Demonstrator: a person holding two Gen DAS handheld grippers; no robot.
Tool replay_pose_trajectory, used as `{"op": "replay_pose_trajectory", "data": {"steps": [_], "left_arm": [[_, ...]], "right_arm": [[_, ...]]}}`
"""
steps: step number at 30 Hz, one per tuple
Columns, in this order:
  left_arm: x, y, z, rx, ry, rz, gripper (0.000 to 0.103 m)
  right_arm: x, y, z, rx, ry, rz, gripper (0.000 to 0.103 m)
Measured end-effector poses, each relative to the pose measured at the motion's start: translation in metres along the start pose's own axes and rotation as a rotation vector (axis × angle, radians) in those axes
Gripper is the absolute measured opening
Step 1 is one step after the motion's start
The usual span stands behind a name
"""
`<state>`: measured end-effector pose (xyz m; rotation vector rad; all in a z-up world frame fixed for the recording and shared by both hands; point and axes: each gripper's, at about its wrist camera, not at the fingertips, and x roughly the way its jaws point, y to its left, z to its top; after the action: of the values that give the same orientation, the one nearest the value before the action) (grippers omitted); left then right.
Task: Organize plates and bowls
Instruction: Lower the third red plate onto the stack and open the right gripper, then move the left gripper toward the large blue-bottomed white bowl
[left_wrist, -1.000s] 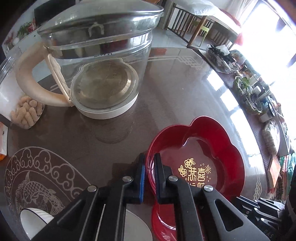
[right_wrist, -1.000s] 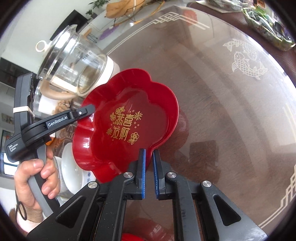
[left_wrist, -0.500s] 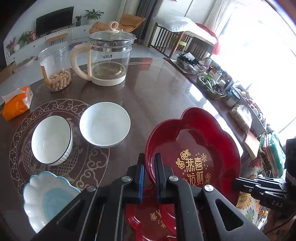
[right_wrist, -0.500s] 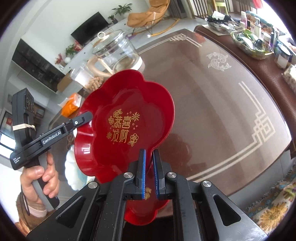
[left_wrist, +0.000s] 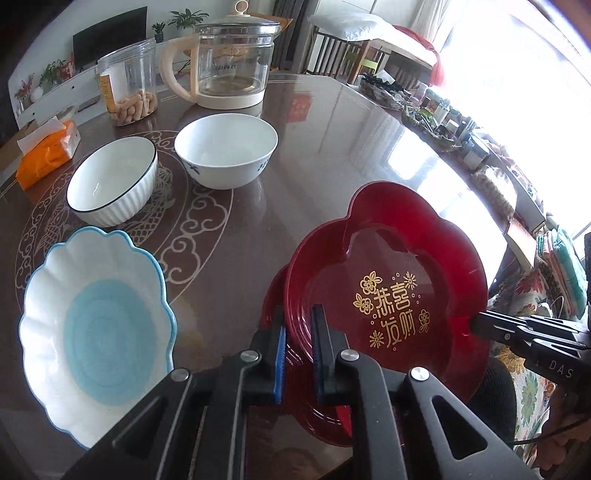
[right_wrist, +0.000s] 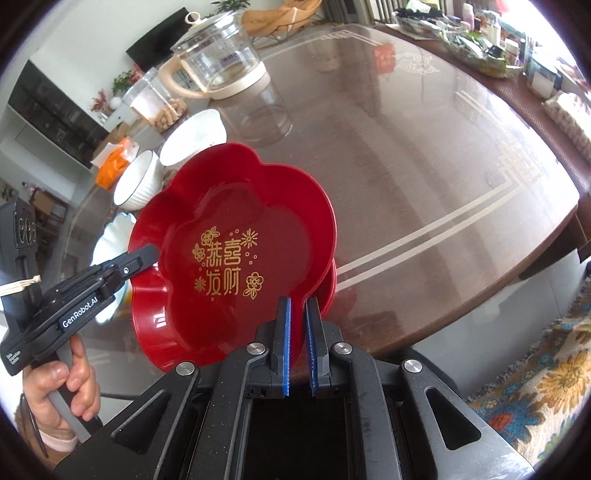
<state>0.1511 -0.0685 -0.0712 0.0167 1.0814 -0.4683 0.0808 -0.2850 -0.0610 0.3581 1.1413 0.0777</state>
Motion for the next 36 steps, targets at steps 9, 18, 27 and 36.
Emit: {"op": "replay_pose_trajectory", "data": {"steps": [9, 18, 27, 36], "left_arm": [[0.013, 0.002, 0.000, 0.044, 0.026, 0.056, 0.011], [-0.001, 0.003, 0.000, 0.033, -0.046, 0.071, 0.058], [-0.092, -0.017, -0.016, 0.024, -0.340, 0.073, 0.090], [-0.115, -0.021, -0.075, -0.011, -0.396, 0.034, 0.098]], "right_arm": [[0.009, 0.005, -0.012, -0.005, 0.025, 0.010, 0.010], [-0.005, 0.002, -0.019, 0.020, -0.051, 0.021, 0.062], [-0.105, 0.044, -0.048, -0.052, -0.476, -0.080, 0.074], [-0.103, 0.065, -0.121, 0.049, -0.712, -0.172, 0.075]]}}
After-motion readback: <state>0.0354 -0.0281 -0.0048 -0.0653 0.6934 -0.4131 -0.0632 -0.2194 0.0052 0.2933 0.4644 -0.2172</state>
